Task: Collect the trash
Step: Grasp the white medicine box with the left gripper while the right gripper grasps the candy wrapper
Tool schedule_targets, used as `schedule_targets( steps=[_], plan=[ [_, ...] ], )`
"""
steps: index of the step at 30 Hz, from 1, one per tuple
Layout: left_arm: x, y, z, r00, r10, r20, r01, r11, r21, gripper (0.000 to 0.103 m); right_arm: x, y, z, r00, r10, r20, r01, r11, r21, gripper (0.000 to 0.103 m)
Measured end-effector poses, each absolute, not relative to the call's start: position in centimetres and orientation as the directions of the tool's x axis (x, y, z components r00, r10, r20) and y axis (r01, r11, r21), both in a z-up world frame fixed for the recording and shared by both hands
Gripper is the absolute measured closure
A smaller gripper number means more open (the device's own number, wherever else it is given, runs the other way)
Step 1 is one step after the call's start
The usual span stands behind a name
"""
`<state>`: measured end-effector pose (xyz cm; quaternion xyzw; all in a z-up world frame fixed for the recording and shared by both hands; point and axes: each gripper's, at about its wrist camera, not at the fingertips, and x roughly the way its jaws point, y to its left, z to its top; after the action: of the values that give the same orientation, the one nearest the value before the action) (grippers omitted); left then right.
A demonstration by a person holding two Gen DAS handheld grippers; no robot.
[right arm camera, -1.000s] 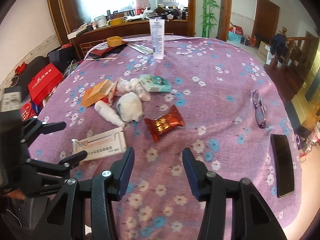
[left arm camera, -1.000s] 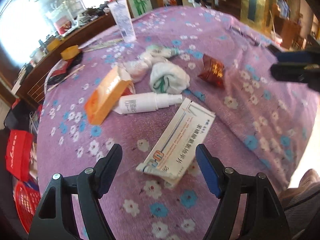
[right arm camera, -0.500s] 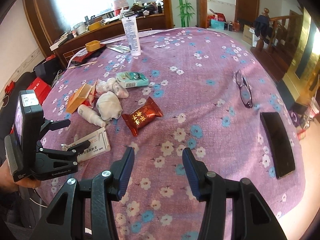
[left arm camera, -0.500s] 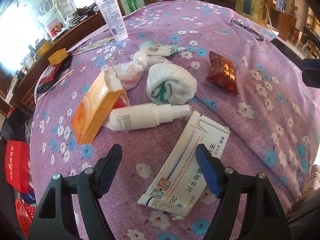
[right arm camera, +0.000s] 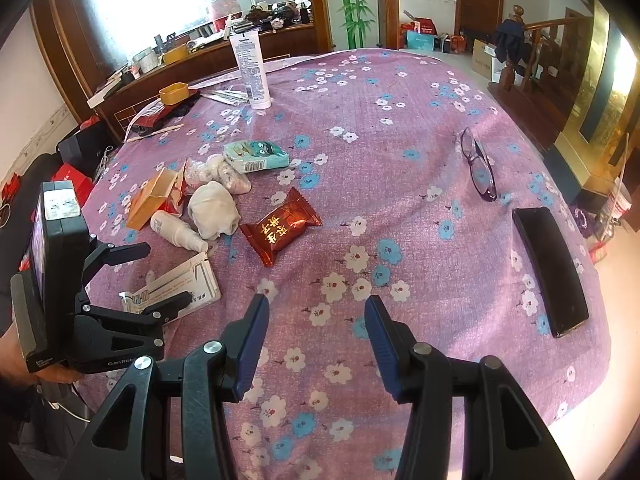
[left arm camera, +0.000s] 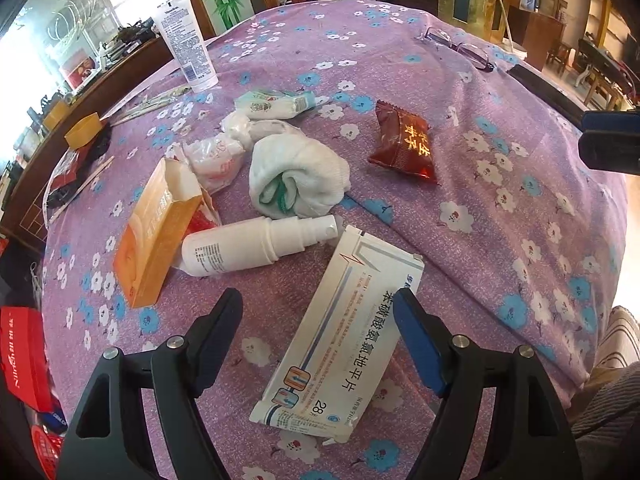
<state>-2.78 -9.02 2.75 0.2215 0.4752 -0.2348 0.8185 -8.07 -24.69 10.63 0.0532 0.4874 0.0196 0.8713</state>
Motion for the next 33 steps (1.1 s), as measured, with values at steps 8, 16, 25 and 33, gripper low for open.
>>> schedule_targets(
  steps=[8, 16, 25, 33],
  plan=[
    [-3.4, -9.8, 2.7, 0.403, -0.193, -0.895, 0.643, 0.756, 0.126, 0.026, -8.4, -24.8, 10.7, 0.522, 0.078, -0.85, 0.045, 0.992, 0.119, 0.05],
    [-3.4, -9.7, 1.6, 0.383, -0.178, -0.907, 0.664, 0.735, 0.136, 0.026, -8.6, -24.9, 10.6, 0.518, 0.079, -0.851, 0.051, 0.991, 0.124, 0.05],
    [-3.1, -8.6, 1.0, 0.404, -0.217, -0.889, 0.553, 0.832, 0.048, 0.042, -7.0, -25.5, 9.7, 0.494, 0.166, -0.853, 0.069, 0.971, 0.229, 0.05],
    [-5.9, -6.5, 3.4, 0.504, -0.192, -0.842, 0.46, 0.885, 0.073, 0.049, -1.3, -25.1, 8.0, 0.473, 0.28, -0.835, 0.14, 0.912, 0.386, 0.05]
  ],
)
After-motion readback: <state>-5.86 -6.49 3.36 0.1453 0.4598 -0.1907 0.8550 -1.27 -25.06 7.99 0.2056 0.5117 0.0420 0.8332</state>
